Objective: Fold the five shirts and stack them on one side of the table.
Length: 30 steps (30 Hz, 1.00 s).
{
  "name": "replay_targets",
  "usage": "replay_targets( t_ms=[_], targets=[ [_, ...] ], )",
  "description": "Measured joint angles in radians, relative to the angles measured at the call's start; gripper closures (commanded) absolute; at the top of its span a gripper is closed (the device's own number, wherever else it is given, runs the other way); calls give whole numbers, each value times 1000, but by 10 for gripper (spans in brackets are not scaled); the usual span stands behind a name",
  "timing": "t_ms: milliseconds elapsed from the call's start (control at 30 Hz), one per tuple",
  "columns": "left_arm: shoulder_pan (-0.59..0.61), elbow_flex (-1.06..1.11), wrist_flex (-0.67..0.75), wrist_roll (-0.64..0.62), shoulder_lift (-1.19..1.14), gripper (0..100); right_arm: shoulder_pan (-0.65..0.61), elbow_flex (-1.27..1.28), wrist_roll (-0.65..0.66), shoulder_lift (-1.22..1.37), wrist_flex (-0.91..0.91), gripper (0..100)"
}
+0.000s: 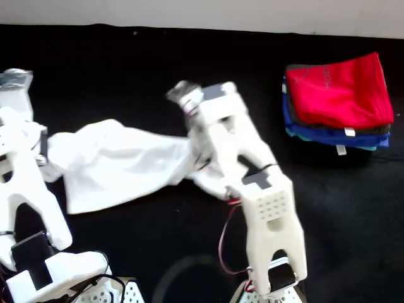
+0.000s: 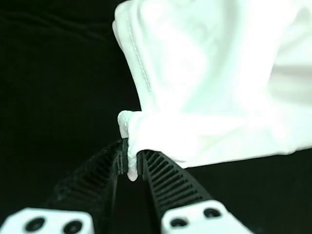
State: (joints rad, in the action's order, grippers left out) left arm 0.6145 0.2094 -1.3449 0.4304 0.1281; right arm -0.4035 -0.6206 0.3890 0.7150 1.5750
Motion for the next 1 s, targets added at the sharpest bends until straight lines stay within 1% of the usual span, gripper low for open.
replay_targets(
  t_ms=[167,300,367,433,500,567,700,800,900,1000],
  targets=[
    [-80,-40,-152,0,29,990,178,-258,60,-25,-8,992],
    [-124,-57,-244,0,135,990,247,-387,84,-9,-58,988],
    [-143,-34,-259,0,186,990,258,-410,84,31,-80,951],
    [-152,12,-250,0,221,990,264,-423,84,66,-84,870],
    [-153,78,-187,0,239,990,267,-446,84,74,-71,789],
    [-153,152,-101,0,245,990,267,-503,84,71,-32,749],
    [-153,256,84,0,245,990,267,-680,84,71,97,751],
    [-153,273,173,-2,245,990,245,-796,77,68,167,776],
    [-153,278,247,-34,245,990,198,-819,-12,35,176,812],
    [-153,279,292,-43,245,990,112,-767,-75,-17,180,811]
  ],
)
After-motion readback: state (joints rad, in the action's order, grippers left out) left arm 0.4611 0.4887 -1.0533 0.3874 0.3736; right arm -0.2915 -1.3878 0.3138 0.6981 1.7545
